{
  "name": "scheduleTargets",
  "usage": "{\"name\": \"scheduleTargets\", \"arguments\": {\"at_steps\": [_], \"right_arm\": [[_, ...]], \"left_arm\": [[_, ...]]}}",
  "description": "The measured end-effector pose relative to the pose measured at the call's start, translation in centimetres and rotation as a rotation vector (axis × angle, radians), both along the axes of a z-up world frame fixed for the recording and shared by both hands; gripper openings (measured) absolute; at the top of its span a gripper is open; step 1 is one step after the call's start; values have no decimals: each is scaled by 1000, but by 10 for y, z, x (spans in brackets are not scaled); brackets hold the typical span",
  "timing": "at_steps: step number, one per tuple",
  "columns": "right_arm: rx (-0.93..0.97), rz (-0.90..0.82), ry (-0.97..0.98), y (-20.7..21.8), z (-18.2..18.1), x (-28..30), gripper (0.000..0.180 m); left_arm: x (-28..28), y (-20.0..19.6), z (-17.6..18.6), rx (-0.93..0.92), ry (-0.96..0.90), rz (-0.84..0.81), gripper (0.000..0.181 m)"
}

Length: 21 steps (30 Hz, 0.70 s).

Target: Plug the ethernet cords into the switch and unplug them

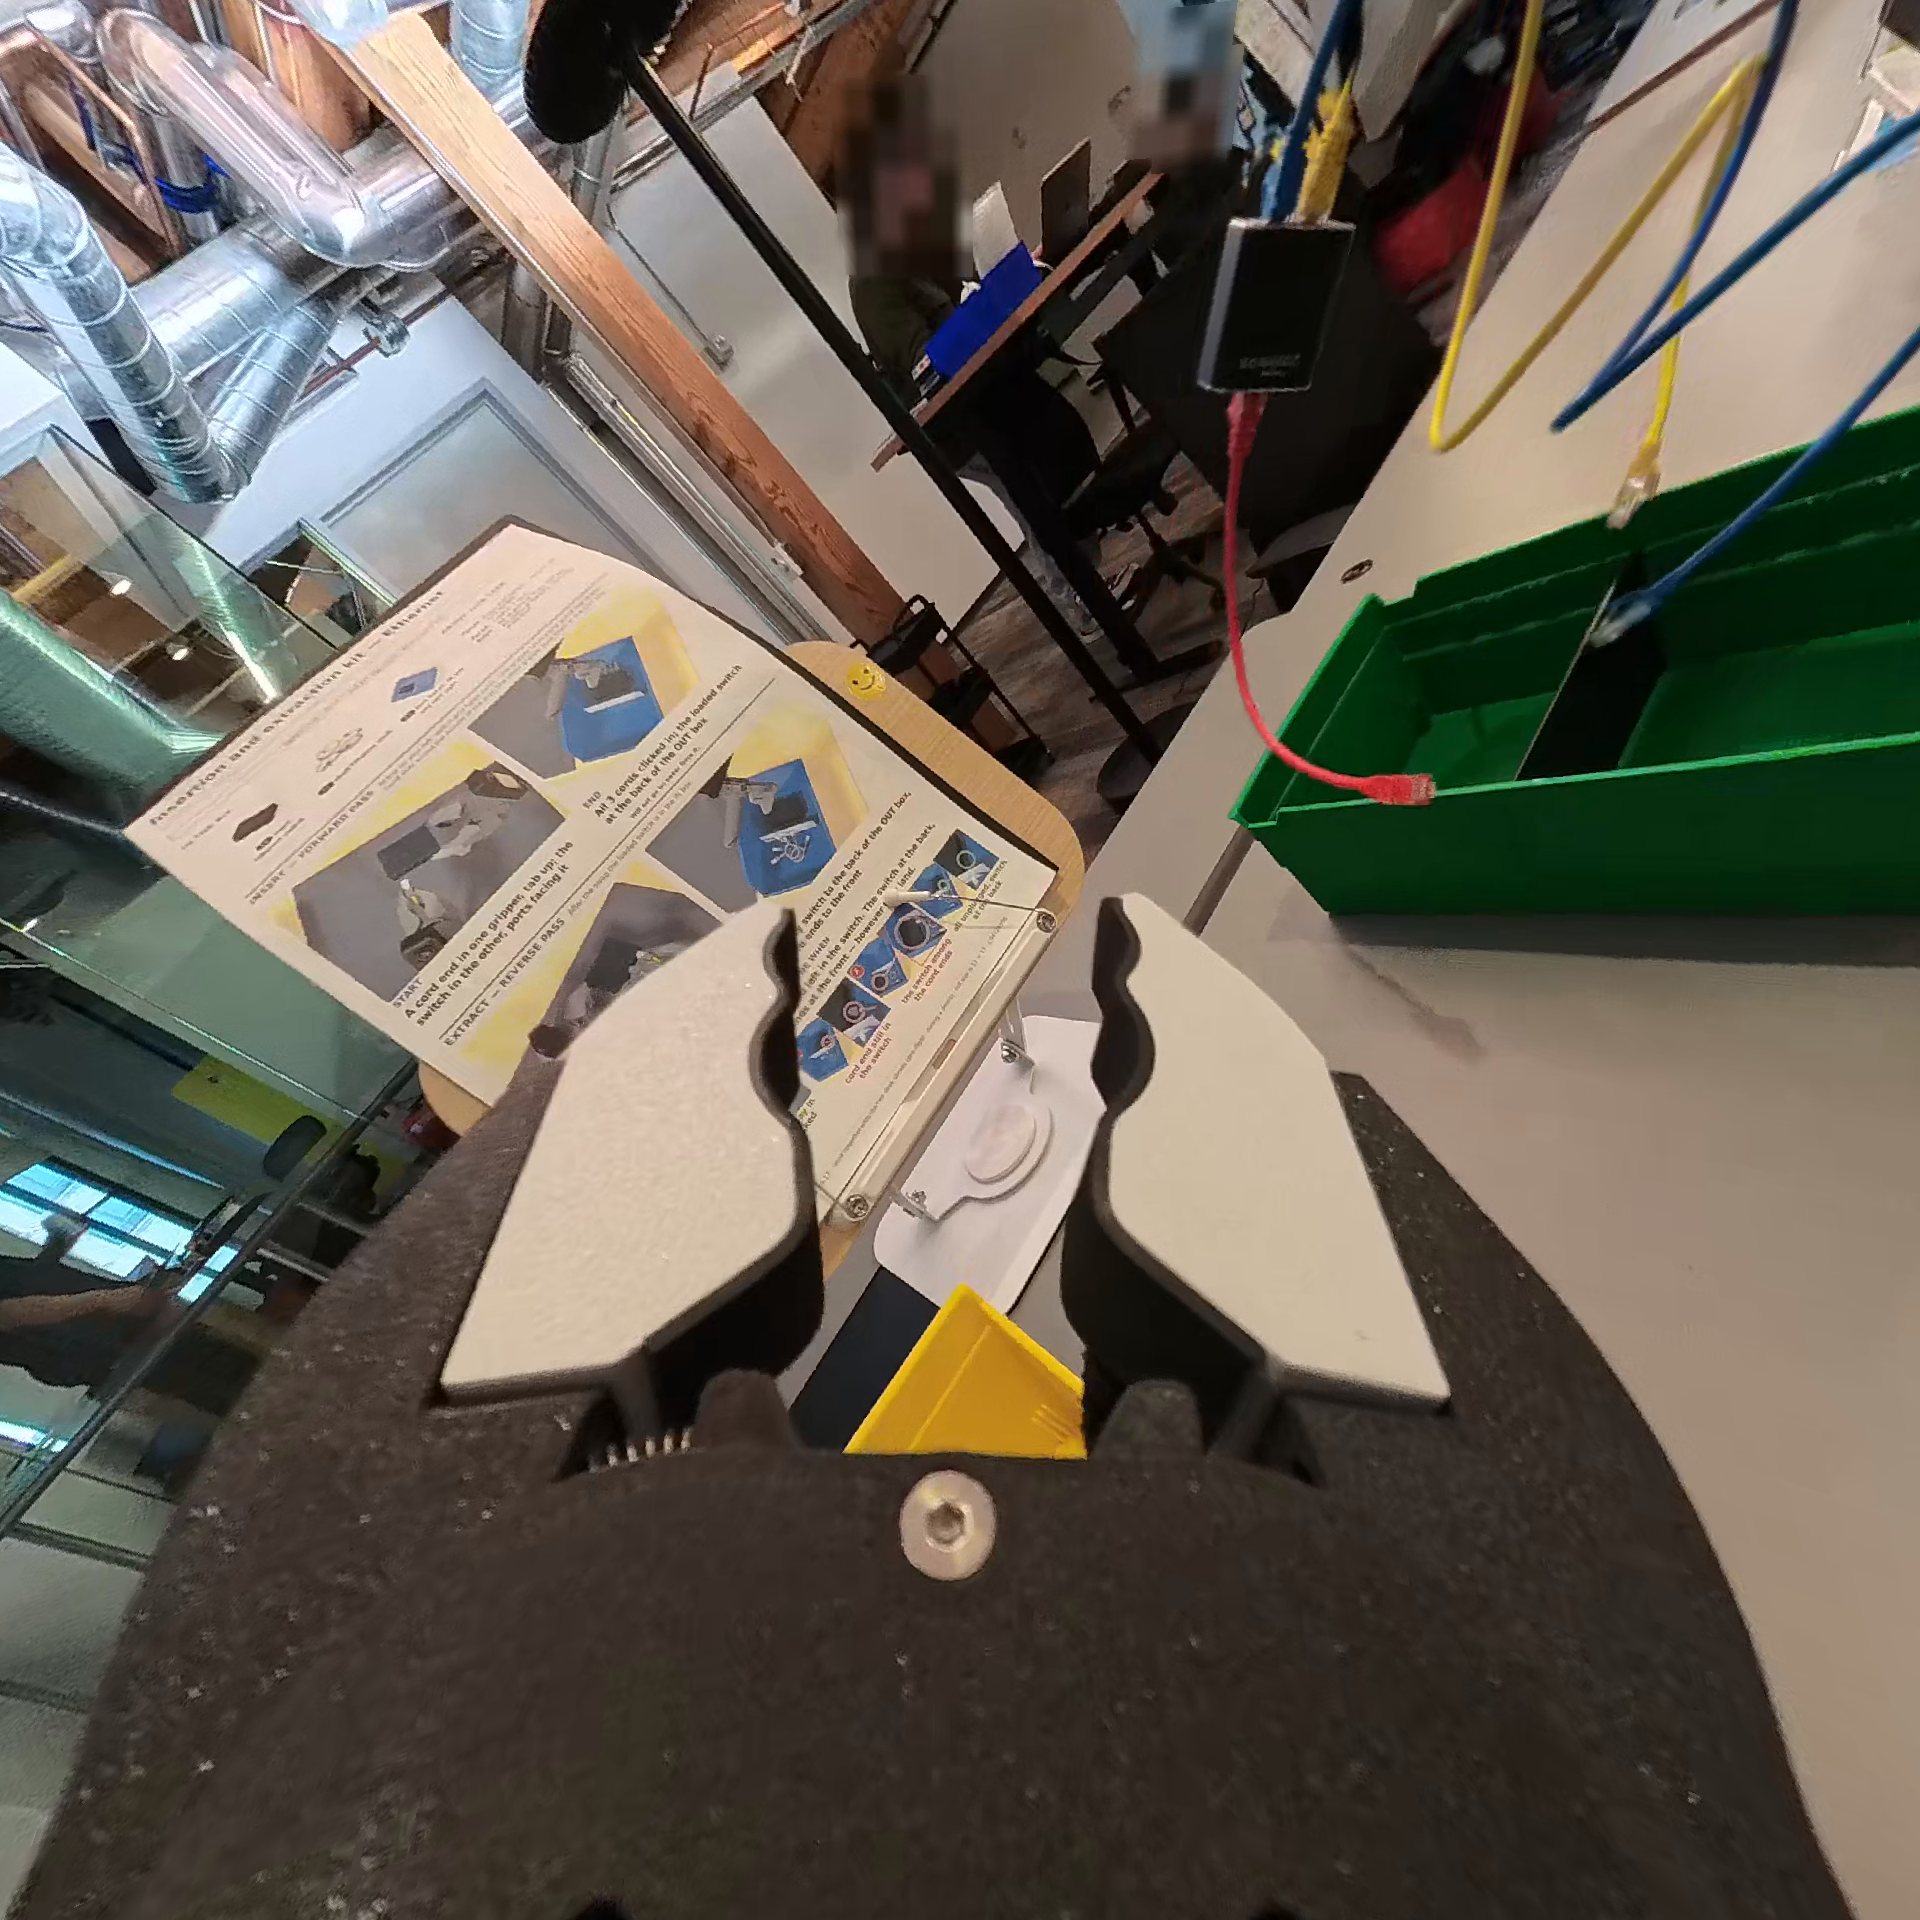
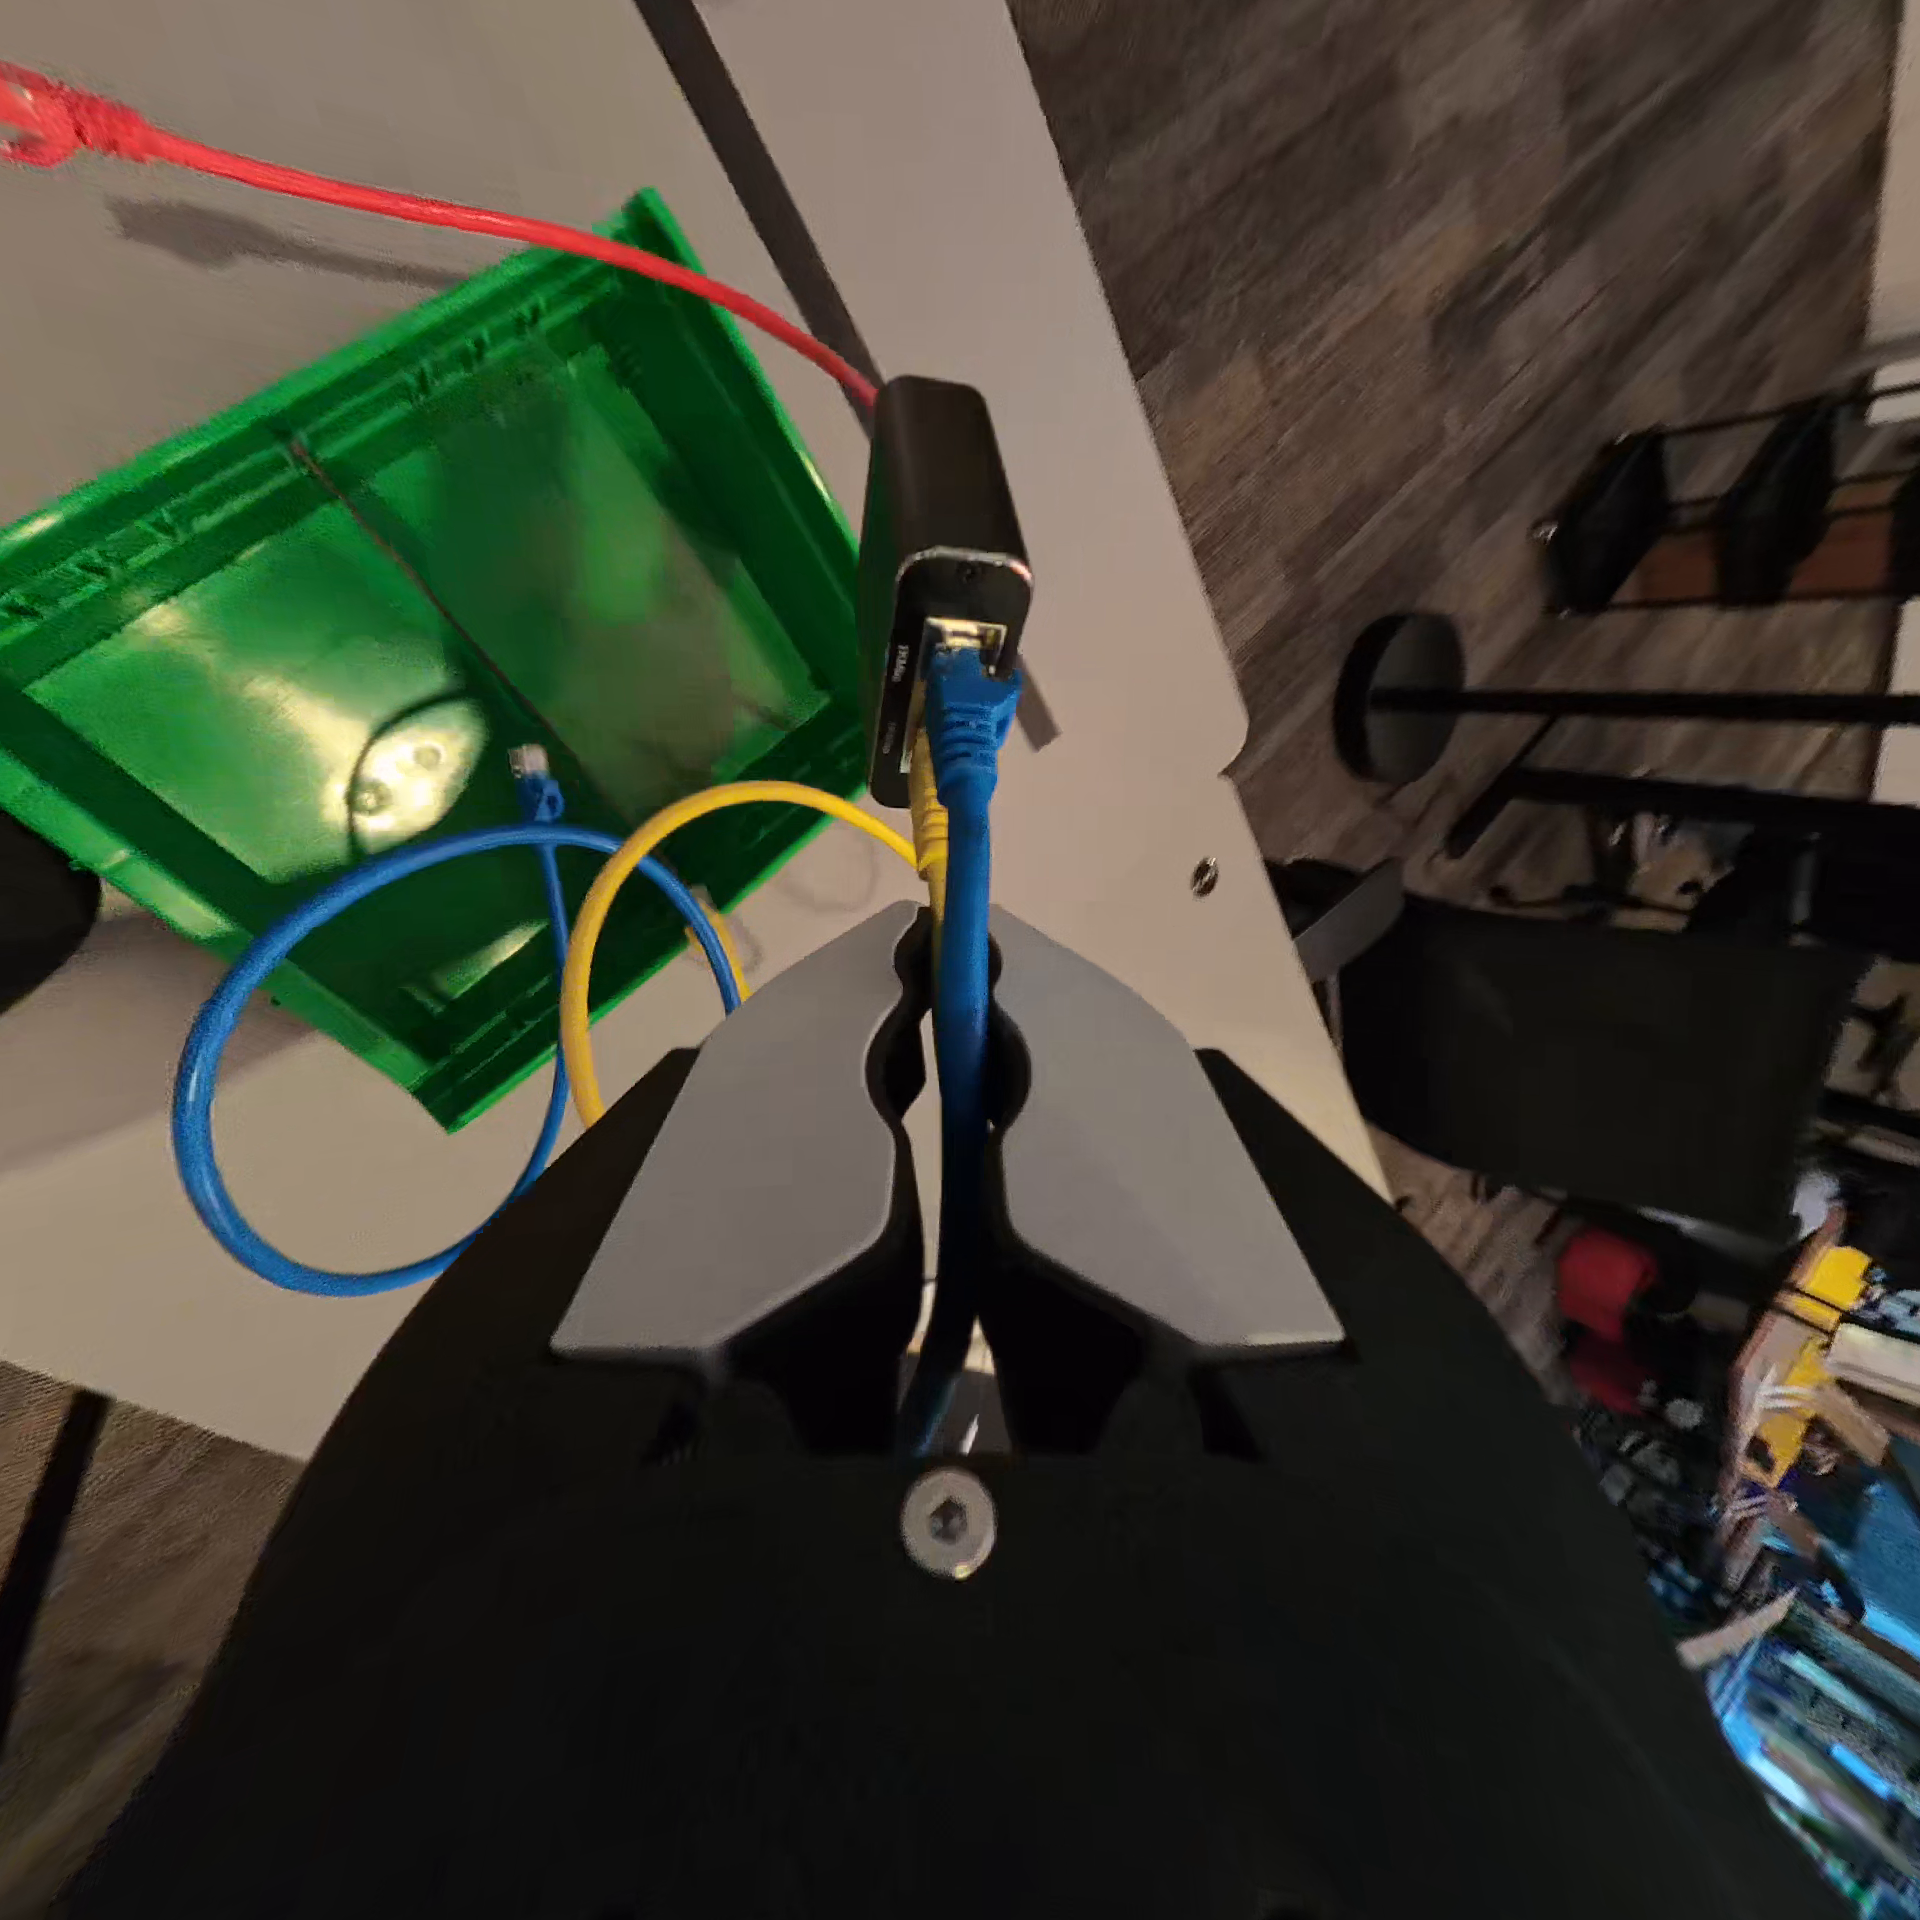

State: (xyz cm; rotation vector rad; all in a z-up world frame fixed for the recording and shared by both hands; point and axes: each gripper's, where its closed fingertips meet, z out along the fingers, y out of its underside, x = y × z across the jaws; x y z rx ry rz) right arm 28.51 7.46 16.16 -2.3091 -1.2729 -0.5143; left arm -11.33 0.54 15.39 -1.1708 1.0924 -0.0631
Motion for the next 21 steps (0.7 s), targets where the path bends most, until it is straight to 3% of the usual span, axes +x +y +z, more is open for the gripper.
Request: {"name": "scheduleTargets", "arguments": {"at_steps": [10, 21], "right_arm": [[-81, -244, 0, -18, -16, 52, 5], [-318, -61, -246, 2, -66, -15, 5]], "left_arm": [[18, 5, -21, -18, 104, 5, 53], [27, 5, -29, -27, 136, 3, 52]]}}
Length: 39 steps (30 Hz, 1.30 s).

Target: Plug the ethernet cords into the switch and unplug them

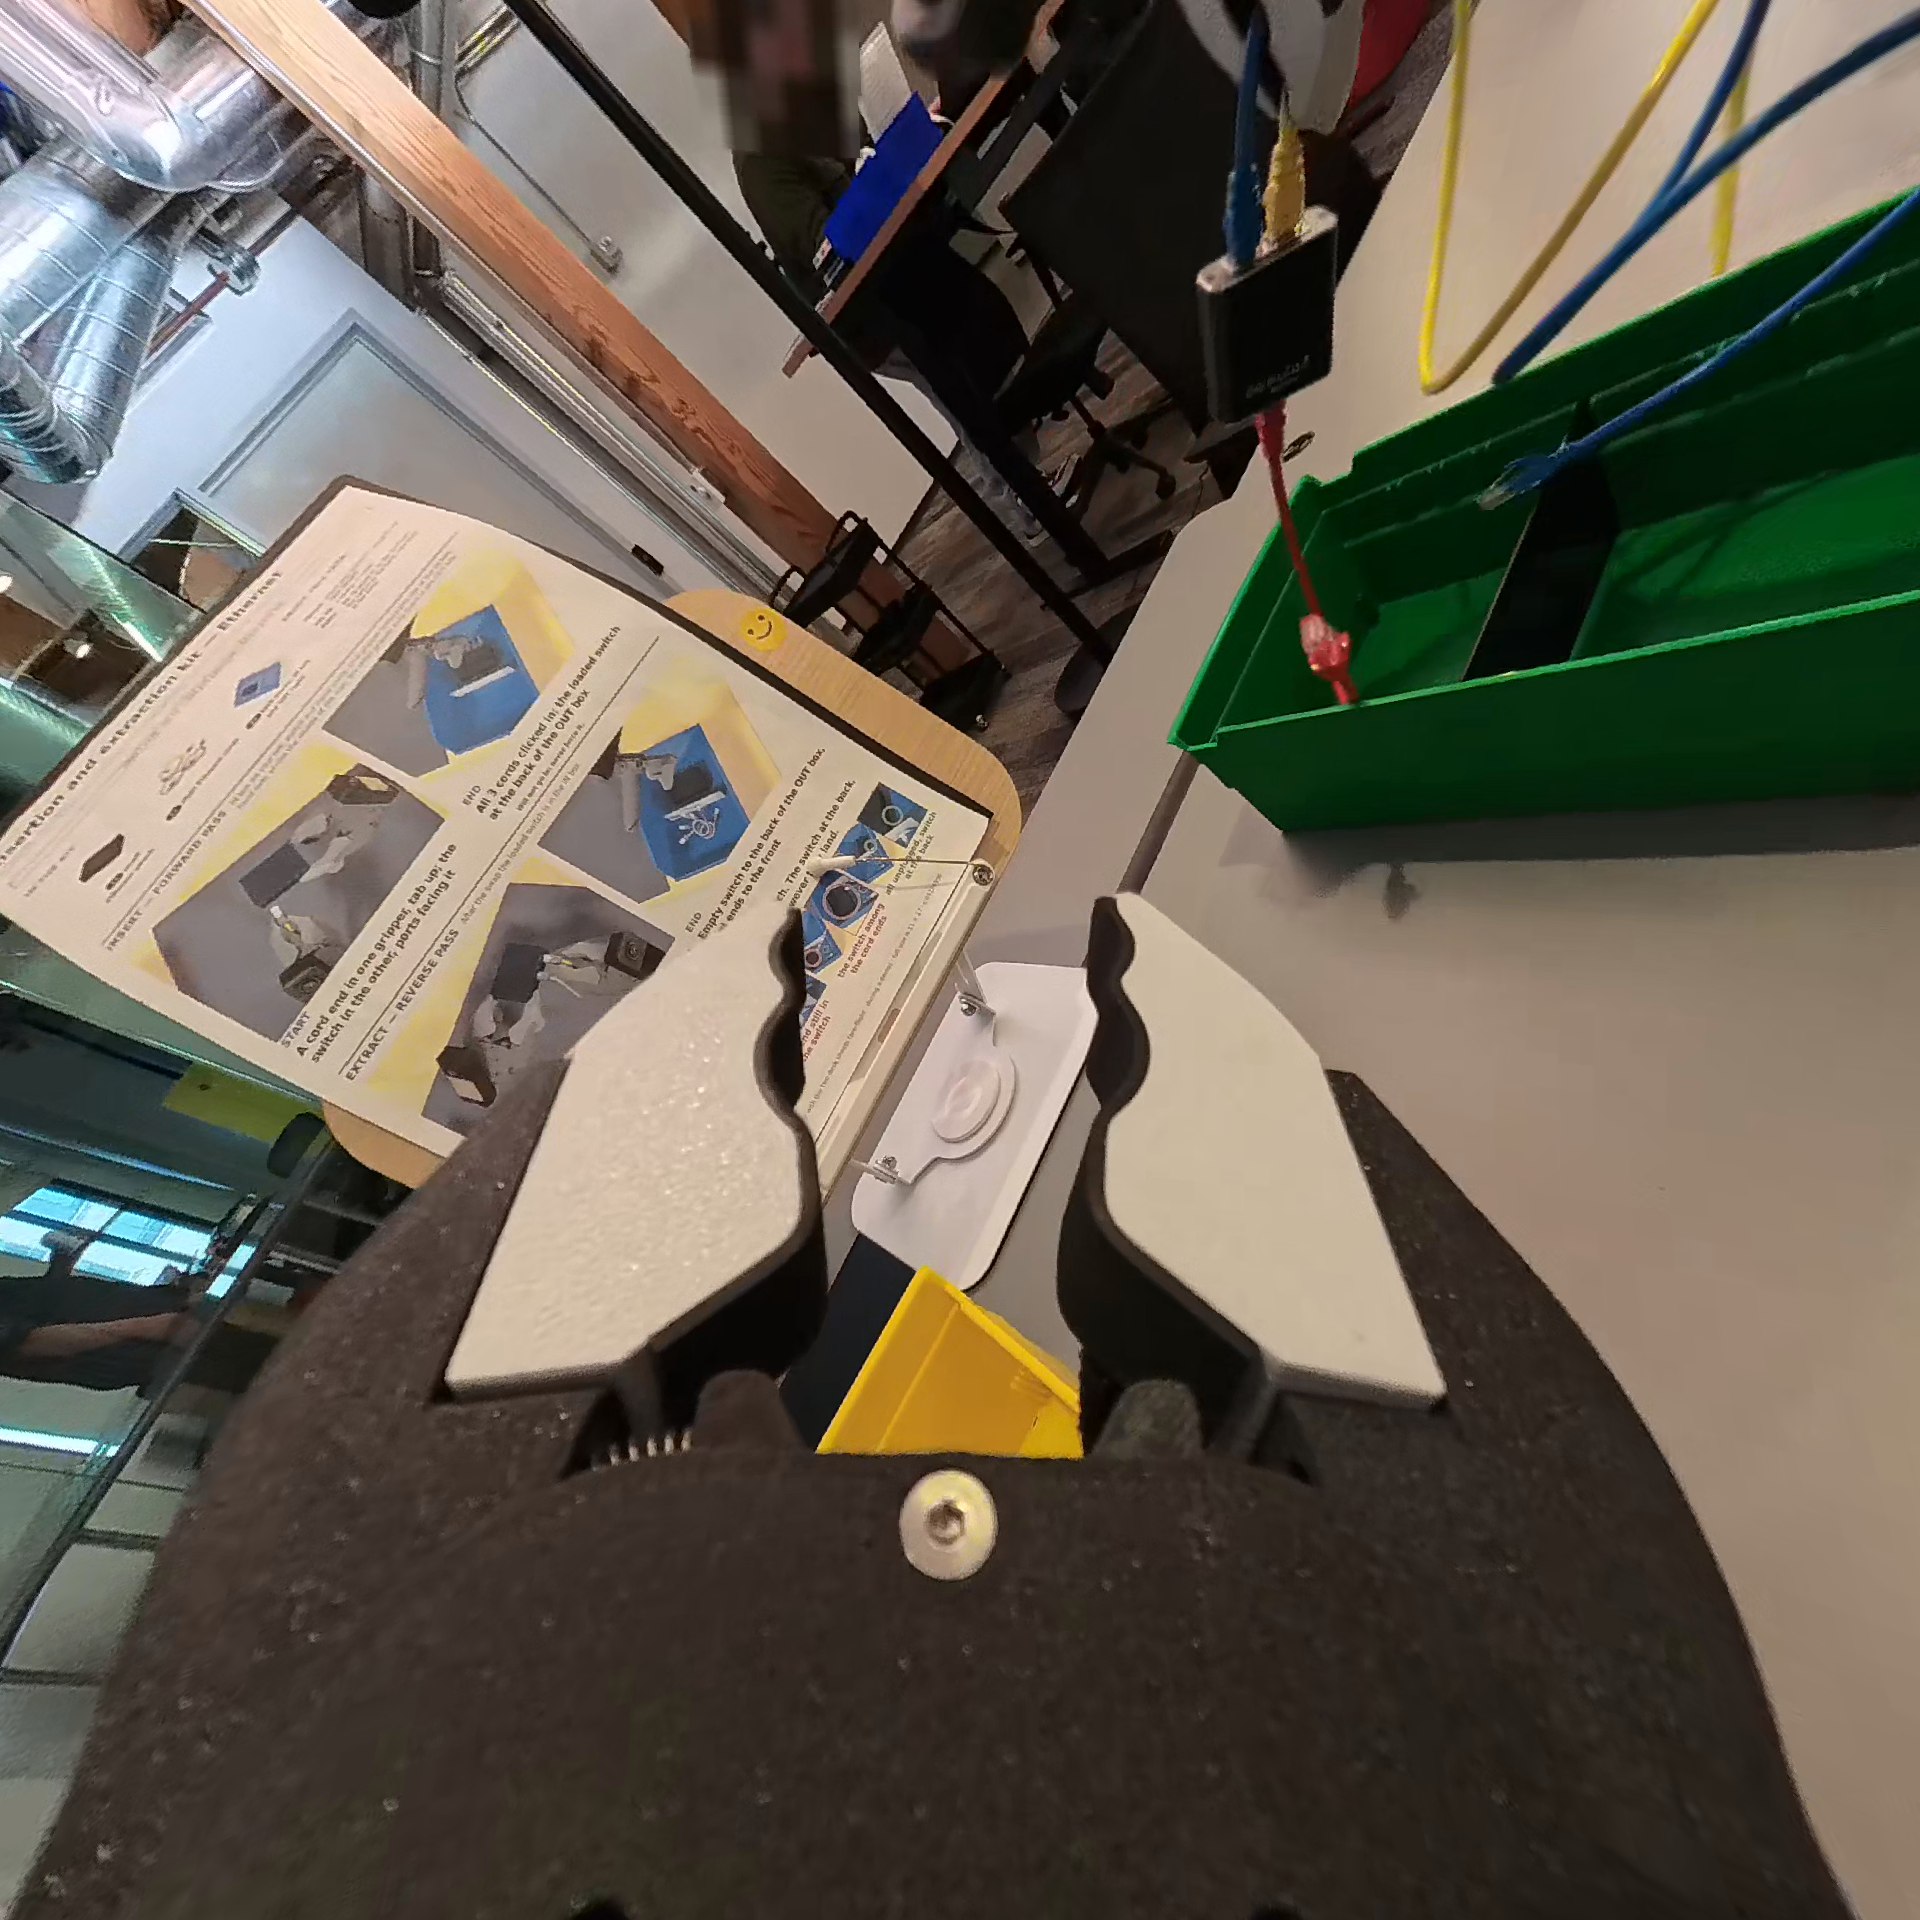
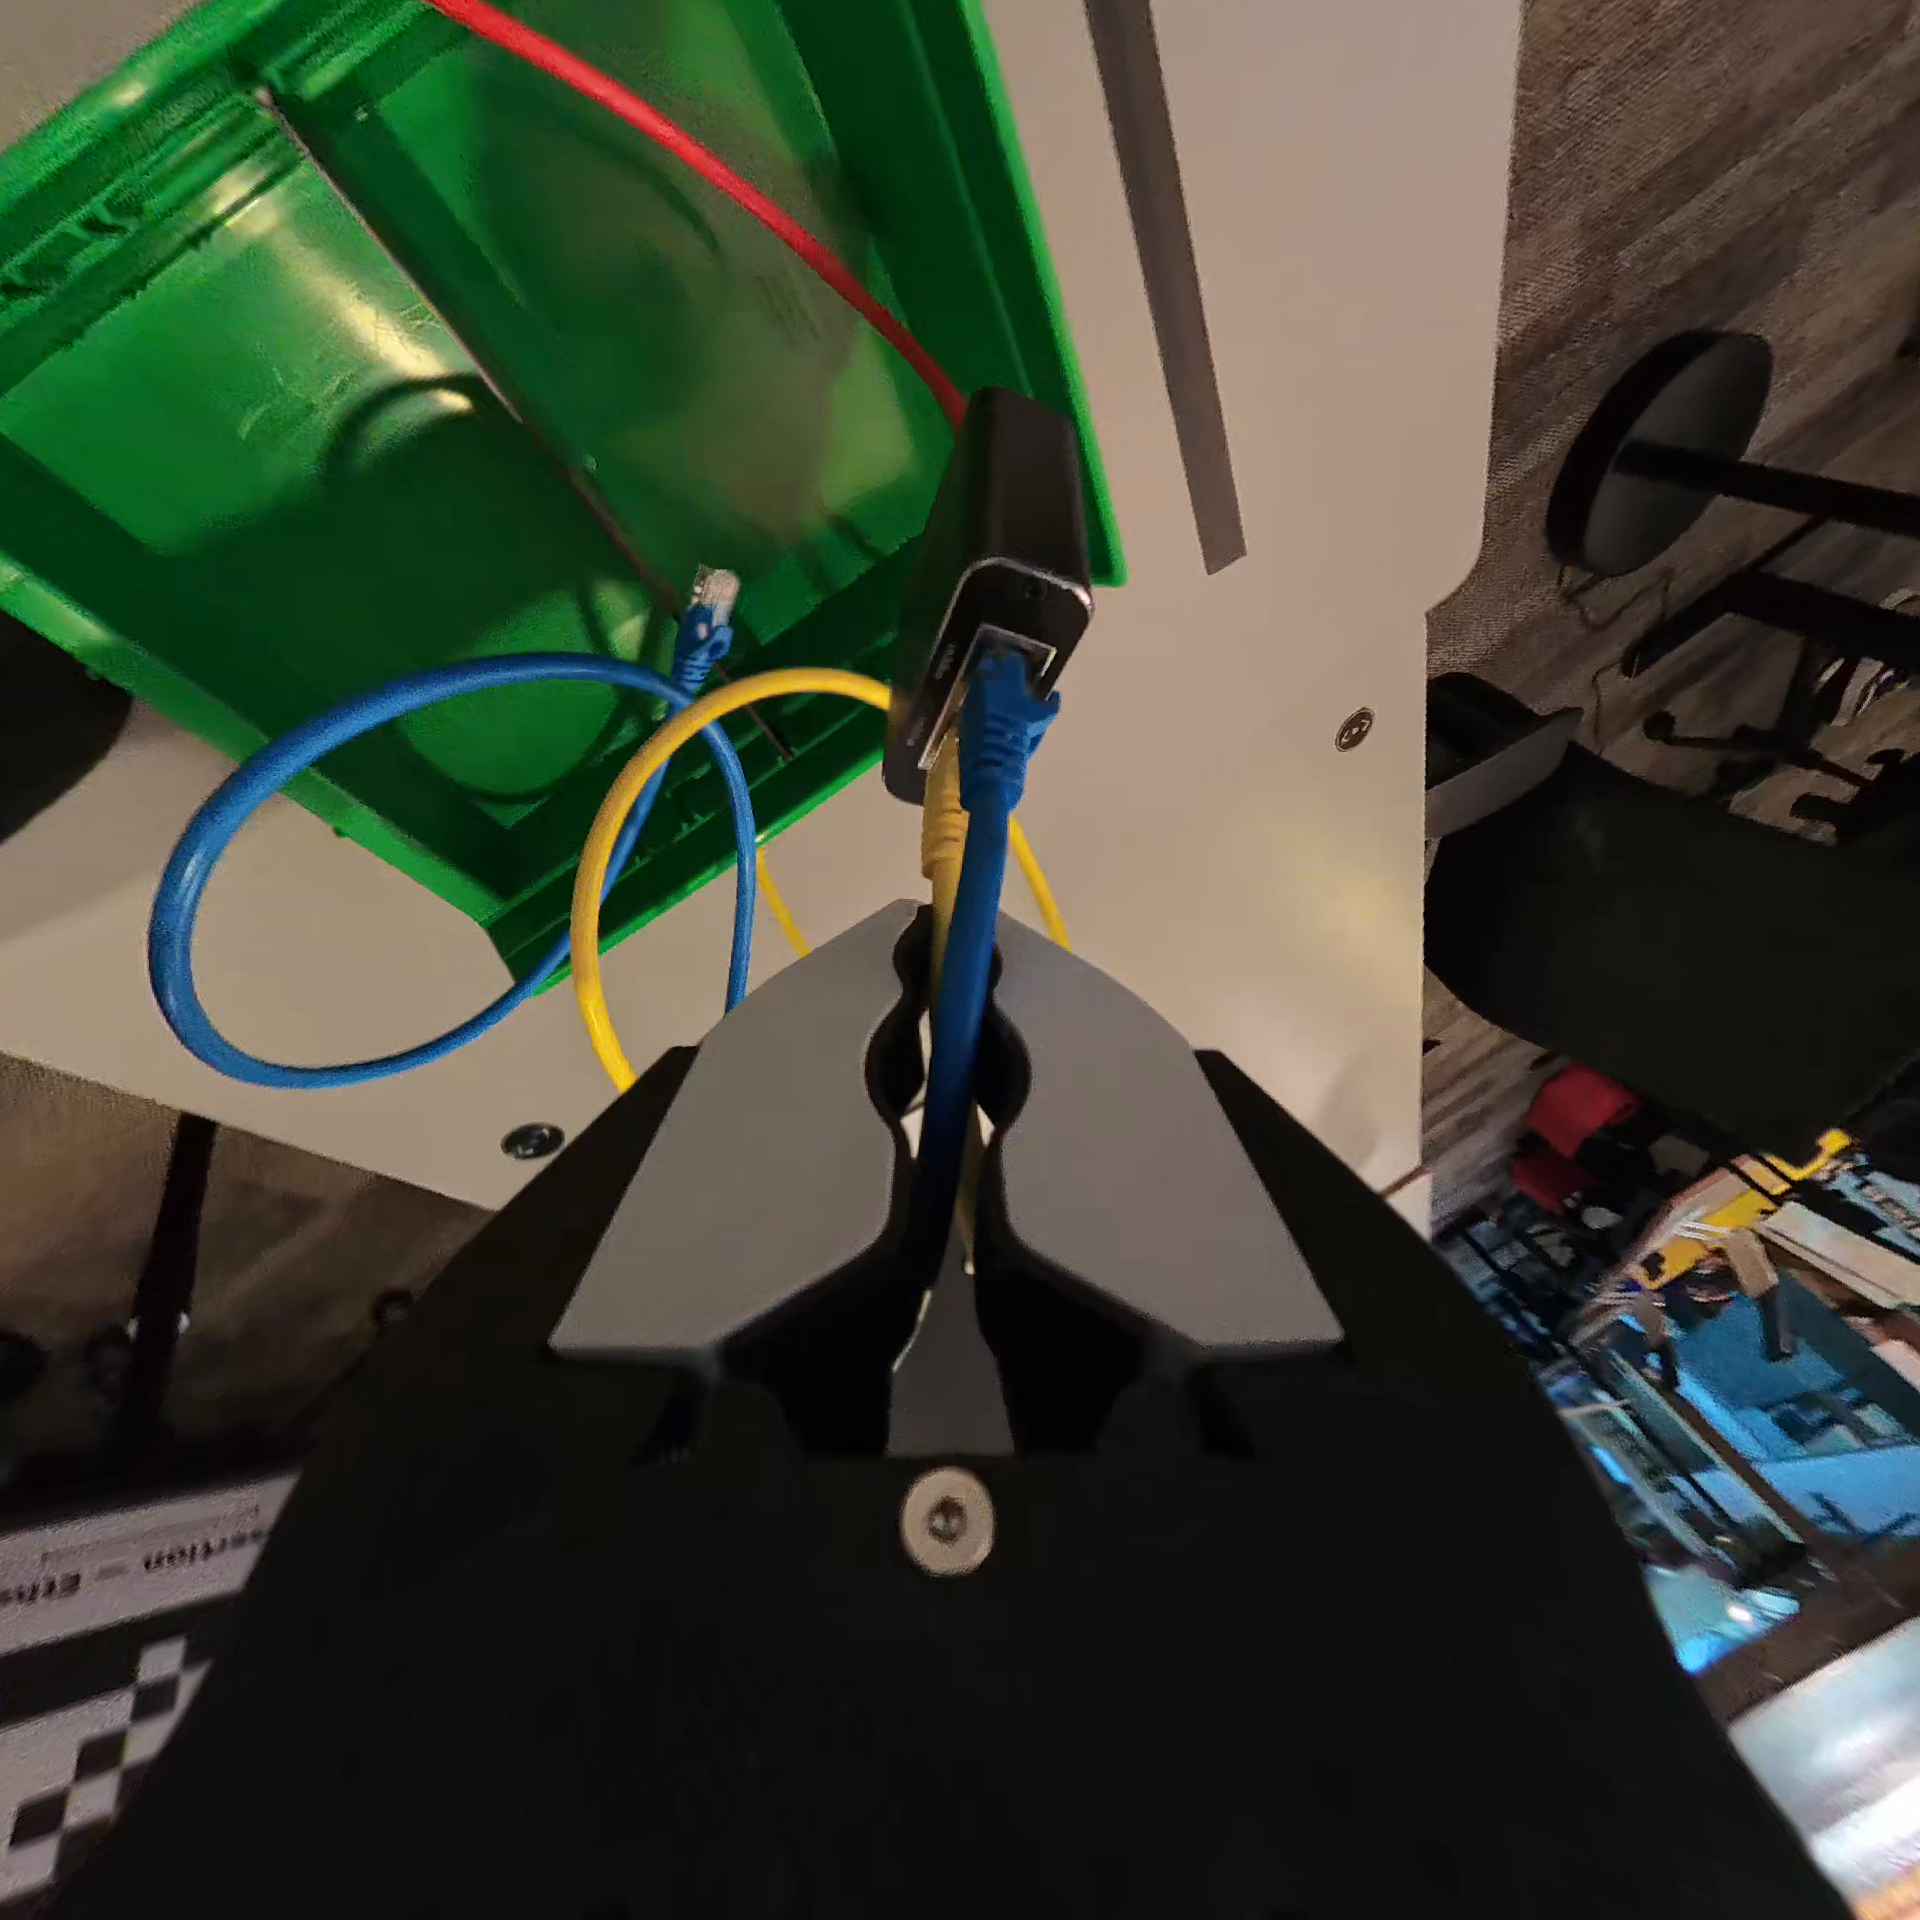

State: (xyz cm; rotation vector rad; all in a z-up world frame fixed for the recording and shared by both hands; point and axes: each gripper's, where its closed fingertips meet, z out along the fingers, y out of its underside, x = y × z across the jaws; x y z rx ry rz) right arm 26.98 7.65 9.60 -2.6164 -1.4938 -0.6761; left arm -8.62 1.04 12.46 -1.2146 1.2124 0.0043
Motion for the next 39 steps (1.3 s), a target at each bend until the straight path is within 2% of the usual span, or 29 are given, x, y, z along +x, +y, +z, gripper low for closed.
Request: {"name": "scheduleTargets", "arguments": {"at_steps": [9, 13, 16, 19, 22, 24, 31, 34, 39], "right_arm": [[-201, 117, -151, 23, -21, -81, 6], [-260, 79, -99, 32, -32, -109, 7], [-295, 63, -53, 36, -50, -108, 7], [-304, 45, 70, 38, -72, -107, 7], [-315, -46, 231, 35, -89, -105, 8], [-320, -63, 266, 32, -99, -98, 9], [-349, -120, 160, 13, -134, -43, 6], [-344, -88, 95, 10, -153, -26, 4], [-243, -81, 183, 18, -151, -34, 14]], "left_arm": [[3, 6, -7, -18, 18, 1, 51], [1, 6, -6, -21, 7, -1, 51], [-2, 4, -1, -19, -17, -12, 51], [-6, 3, 4, -19, -43, -24, 49], [-8, 4, 6, -23, -59, -29, 49], [-7, 4, 6, -25, -60, -33, 49], [-1, 3, 3, -24, -46, -48, 49], [2, 3, 0, -26, -29, -46, 49], [7, 4, -5, -27, -5, -39, 49]]}}
